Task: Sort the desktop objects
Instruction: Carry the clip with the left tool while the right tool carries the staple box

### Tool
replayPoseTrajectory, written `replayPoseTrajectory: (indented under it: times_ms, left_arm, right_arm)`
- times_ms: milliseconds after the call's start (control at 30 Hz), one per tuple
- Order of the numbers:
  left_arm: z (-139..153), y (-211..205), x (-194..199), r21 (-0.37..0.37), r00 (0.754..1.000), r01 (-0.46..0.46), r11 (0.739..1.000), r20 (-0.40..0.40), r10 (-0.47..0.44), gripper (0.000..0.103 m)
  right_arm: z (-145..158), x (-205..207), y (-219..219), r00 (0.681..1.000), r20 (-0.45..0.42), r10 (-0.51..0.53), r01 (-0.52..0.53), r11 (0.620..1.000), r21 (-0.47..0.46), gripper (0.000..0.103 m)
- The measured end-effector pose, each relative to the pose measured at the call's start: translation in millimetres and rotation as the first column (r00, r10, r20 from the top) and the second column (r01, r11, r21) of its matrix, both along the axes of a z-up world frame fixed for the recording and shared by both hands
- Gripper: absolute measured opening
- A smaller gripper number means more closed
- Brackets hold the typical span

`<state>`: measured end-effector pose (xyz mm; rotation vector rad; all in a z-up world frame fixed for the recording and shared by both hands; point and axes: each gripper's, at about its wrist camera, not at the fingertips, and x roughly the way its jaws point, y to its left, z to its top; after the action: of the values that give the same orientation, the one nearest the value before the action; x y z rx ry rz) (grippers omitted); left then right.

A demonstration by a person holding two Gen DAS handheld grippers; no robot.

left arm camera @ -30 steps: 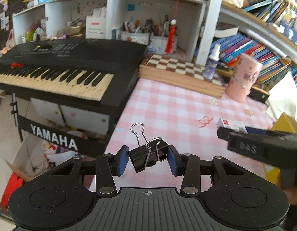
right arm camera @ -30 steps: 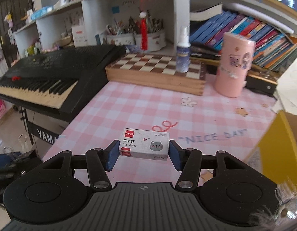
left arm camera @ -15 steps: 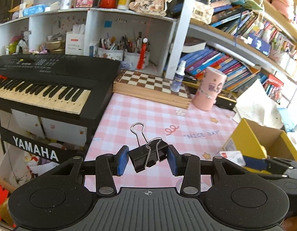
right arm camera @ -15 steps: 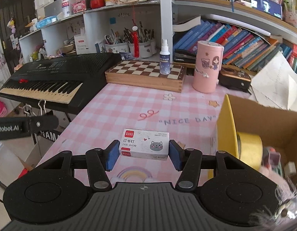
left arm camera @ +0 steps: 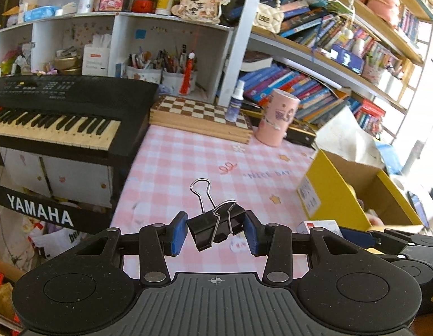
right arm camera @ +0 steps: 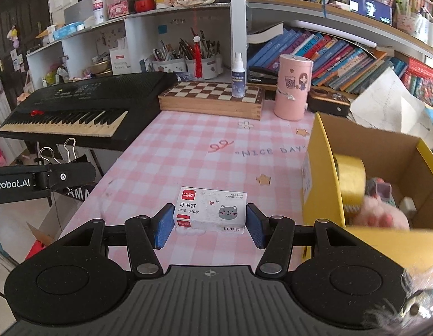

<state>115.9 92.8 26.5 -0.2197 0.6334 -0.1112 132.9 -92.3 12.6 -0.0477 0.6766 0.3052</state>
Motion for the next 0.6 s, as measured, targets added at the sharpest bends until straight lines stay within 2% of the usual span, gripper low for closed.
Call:
replayPoseTrajectory:
  times_ms: [300, 433, 600]
  left_arm:
    - [-4, 1, -44, -0.029, 0.999, 0.046, 0.999, -0.014, -0.046, 0.041]
    - [-8, -6, -59, -0.038, 0.993, 0.11, 0.993, -0.032, -0.111, 0.041]
    - [-10, -22, -74, -0.041, 0.977, 0.209, 0.977, -0.04, -0.211, 0.041]
  right_arm:
    - [-4, -62, -1, 0.998, -0.01, -0.055, 0.055, 0.998, -0.012, 0.052]
    - [-9, -91, -6, 0.995, -0.021, -0.094, 0.094, 0.996, -0.013, 0.052]
    - [-14, -123, -21, 0.981, -0.034, -0.19, 0.19, 0.982, -0.005, 0.052]
